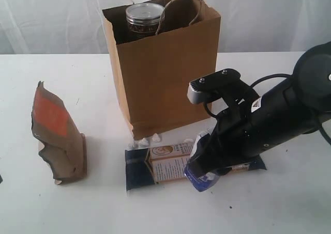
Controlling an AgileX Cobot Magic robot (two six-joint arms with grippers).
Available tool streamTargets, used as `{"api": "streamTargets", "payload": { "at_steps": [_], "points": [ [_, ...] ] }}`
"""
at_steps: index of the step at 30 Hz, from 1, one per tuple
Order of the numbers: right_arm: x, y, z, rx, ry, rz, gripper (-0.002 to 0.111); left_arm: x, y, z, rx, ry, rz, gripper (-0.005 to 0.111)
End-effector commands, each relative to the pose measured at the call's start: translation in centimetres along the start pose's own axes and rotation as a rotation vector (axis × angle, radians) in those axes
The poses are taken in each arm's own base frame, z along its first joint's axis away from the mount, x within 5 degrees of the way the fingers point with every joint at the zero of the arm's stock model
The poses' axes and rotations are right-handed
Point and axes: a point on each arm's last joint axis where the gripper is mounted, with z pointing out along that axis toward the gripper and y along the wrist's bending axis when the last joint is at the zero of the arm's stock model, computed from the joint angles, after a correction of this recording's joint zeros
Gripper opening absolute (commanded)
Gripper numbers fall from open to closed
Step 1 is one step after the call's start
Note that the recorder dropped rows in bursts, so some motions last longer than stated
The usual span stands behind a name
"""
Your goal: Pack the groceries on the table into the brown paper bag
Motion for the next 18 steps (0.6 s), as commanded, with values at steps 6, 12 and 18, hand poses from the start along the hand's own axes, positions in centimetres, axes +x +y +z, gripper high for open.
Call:
{"api": "streamTargets", "payload": {
  "at_steps": [6,12,18],
  "points": [
    [-0.16,0.01,-0.35,0.012,-0.021,-0.024,0.012,-1.02,0.38,-0.10,0.013,-0.132,-0.854,0.000],
    [-0.18,-0.03,-0.35,0.016,-0.024,-0.027,0.012,-1.16,0.58,-0.13,0.013,-0.158,-1.039,0.000],
    [-0.23,-0.06,-0.35,0.019,-0.029,-0.029,0.012,-0.59,1.06,-0.11,-0.065,-0.130,-1.083,0.000]
  ]
}}
